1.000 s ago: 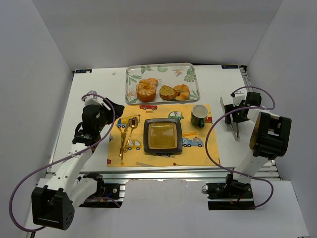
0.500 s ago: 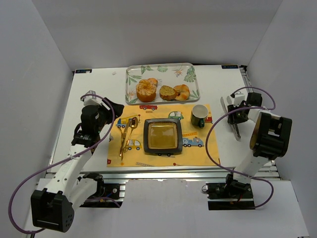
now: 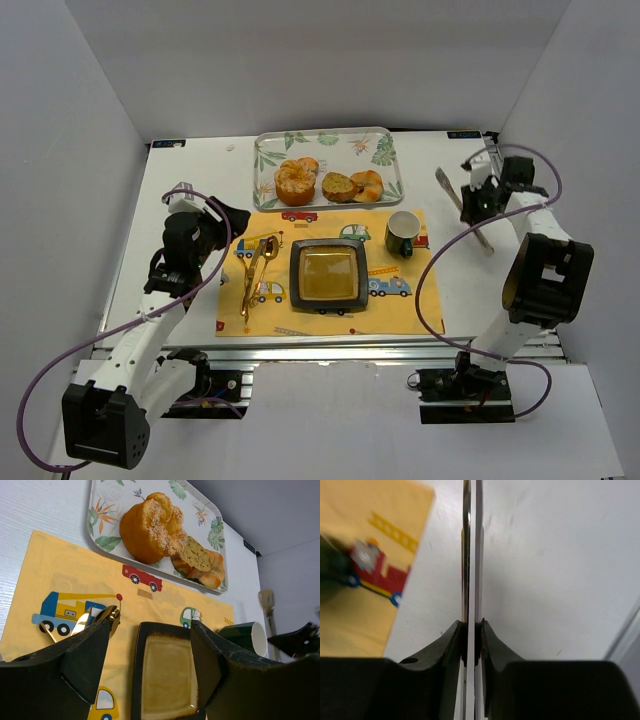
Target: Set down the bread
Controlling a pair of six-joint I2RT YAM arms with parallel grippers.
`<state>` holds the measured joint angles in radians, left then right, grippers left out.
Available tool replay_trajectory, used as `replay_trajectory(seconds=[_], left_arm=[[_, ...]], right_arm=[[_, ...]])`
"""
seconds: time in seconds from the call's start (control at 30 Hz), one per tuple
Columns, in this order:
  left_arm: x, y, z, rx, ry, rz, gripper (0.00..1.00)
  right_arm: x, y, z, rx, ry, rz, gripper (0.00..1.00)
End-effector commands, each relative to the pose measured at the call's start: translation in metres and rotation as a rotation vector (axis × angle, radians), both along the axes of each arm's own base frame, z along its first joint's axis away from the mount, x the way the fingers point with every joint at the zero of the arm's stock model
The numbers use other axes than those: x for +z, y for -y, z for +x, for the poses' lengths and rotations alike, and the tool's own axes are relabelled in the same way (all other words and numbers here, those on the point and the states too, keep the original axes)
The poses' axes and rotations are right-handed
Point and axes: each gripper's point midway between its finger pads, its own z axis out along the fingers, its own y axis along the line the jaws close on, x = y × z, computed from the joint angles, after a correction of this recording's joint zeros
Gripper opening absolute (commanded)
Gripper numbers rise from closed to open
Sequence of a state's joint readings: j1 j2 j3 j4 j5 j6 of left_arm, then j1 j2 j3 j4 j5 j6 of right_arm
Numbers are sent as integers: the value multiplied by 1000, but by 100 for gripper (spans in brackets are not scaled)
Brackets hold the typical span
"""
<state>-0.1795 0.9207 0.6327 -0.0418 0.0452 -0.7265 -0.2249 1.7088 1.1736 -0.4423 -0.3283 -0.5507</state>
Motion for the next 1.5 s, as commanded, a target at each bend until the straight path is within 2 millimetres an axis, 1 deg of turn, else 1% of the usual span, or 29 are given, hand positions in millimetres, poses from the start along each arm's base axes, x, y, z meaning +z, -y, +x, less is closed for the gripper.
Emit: replay_trajectory(seconds=[0.0, 0.03, 0.07, 0.1, 0.13, 0.17, 0.2, 0.23, 0.27, 0.3, 0.33, 0.37, 0.4, 0.43, 0.47, 0.53, 0.57, 0.77, 1.0, 1.1, 1.2, 1.23, 1.33, 1.47], left_arm=[[22, 2, 1, -8, 60, -21, 75], [21, 2, 1, -8, 57, -18, 75], [22, 2, 1, -9, 59, -17, 75], [23, 2, 2, -9, 59, -15, 75], [24, 2, 2, -10, 61, -14, 75], [25, 2, 1, -8, 63, -14, 75], [26, 1, 1, -5, 66, -14, 75], [26, 1, 1, -3, 66, -15, 75], [27, 1, 0, -2, 69, -15, 75], [29, 0, -1, 2, 73, -16, 75], [28, 0, -2, 3, 68, -17, 75], [29, 0, -3, 3, 73, -17, 75], [29, -1, -3, 8, 73, -16, 75], [28, -2, -4, 9, 70, -15, 75], [28, -2, -5, 11, 70, -16, 75], [29, -3, -7, 16, 70, -15, 75], [28, -4, -7, 17, 67, -14, 75], [28, -7, -10, 28, 57, -5, 75], [27, -7, -10, 29, 51, -3, 75], [27, -7, -9, 30, 49, -4, 75], [27, -6, -8, 30, 49, -4, 75], [26, -6, -7, 28, 47, -4, 75], [26, -6, -6, 29, 43, -2, 75], [27, -6, -6, 29, 43, -2, 76]], right_arm=[[98, -42, 41, 155, 234, 12, 25], [107, -58, 46, 192, 248, 21, 26], [110, -67, 49, 209, 241, 30, 26], [129, -75, 58, 225, 282, 33, 28], [135, -90, 61, 260, 290, 36, 29], [137, -97, 65, 278, 296, 35, 29], [148, -102, 72, 293, 327, 23, 31], [151, -122, 73, 343, 343, 14, 32], [152, -129, 78, 360, 358, 7, 33], [160, -135, 83, 371, 381, 6, 34], [162, -146, 84, 392, 385, 20, 34], [157, -152, 88, 396, 369, 35, 35], [156, -157, 87, 402, 345, 52, 35], [168, -169, 90, 411, 354, 88, 35], [160, -174, 92, 414, 321, 106, 36], [161, -187, 91, 424, 301, 129, 36], [156, -190, 91, 418, 283, 141, 37], [150, -207, 92, 430, 269, 175, 41], [151, -215, 97, 442, 274, 184, 42], [145, -217, 98, 437, 255, 186, 42], [133, -222, 96, 415, 216, 190, 43], [124, -224, 94, 381, 180, 206, 44], [110, -230, 92, 343, 134, 216, 45], [100, -235, 93, 308, 112, 220, 46]])
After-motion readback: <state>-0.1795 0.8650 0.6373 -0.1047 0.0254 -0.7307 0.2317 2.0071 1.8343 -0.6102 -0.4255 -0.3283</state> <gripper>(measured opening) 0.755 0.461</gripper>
